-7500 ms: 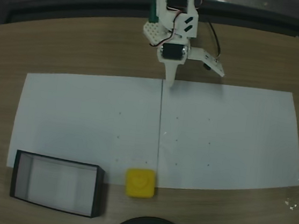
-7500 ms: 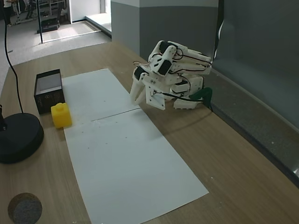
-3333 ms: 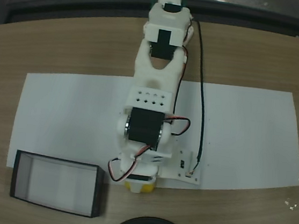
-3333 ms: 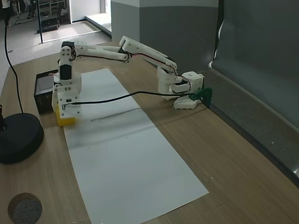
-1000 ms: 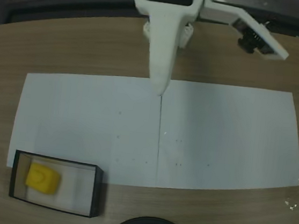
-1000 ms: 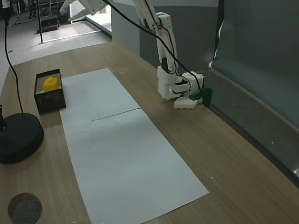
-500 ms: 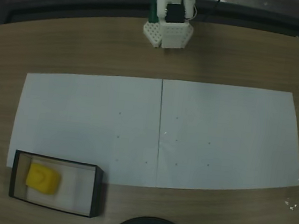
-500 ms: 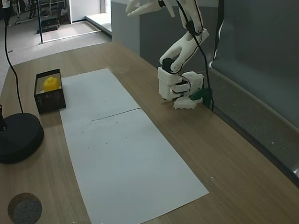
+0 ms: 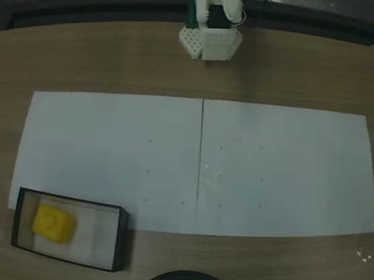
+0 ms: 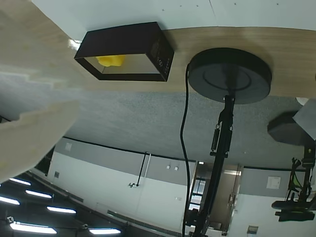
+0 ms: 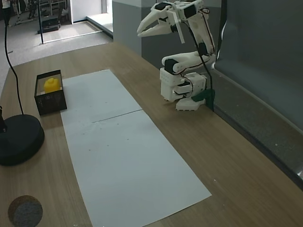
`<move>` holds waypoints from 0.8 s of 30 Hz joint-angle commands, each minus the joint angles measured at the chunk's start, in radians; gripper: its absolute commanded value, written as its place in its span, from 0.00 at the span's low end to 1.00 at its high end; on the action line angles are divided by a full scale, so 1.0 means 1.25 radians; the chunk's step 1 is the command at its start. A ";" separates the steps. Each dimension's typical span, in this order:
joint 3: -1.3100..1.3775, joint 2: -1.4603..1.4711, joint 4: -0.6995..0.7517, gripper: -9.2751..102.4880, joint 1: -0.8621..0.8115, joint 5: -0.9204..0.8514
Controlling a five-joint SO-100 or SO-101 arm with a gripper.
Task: Grab a yellow square and put it in the box.
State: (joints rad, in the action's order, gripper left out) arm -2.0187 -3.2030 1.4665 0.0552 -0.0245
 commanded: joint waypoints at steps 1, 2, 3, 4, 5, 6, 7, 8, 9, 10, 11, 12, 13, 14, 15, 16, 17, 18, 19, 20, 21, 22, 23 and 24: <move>-0.059 -0.075 -0.052 0.08 -0.001 -0.002; -0.085 -0.099 -0.064 0.08 -0.001 -0.002; -0.109 -0.123 -0.077 0.08 -0.001 -0.002; -0.133 -0.141 -0.090 0.08 -0.001 -0.001; -0.155 -0.158 -0.101 0.09 -0.001 0.000; -0.174 -0.169 -0.113 0.09 -0.001 0.001; -0.195 -0.179 -0.123 0.09 -0.001 0.002; -0.218 -0.188 -0.134 0.09 -0.001 0.004; -0.247 -0.199 -0.150 0.09 -0.001 0.004; -0.282 -0.211 -0.172 0.09 -0.001 0.005; -0.323 -0.215 -0.198 0.09 -0.001 0.005; -0.366 -0.216 -0.226 0.09 -0.001 0.005; -0.409 -0.217 -0.252 0.09 -0.001 0.005; -0.447 -0.217 -0.271 0.09 -0.002 0.005; -0.484 -0.217 -0.290 0.09 -0.002 0.005; -0.517 -0.217 -0.307 0.09 -0.002 0.005; -0.546 -0.217 -0.329 0.09 -0.002 0.005; -0.577 -0.217 -0.351 0.08 -0.002 0.005; -0.611 -0.217 -0.369 0.08 -0.001 0.002; -0.647 -0.217 -0.393 0.08 -0.001 0.004; -0.682 -0.217 -0.410 0.08 -0.001 0.005; -0.718 -0.217 -0.425 0.08 -0.001 0.005; -0.753 -0.217 -0.441 0.08 -0.002 0.006; -0.785 -0.217 -0.452 0.08 -0.002 0.007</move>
State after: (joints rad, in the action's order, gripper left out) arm -2.9683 -3.4530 0.9495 0.0537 -0.0215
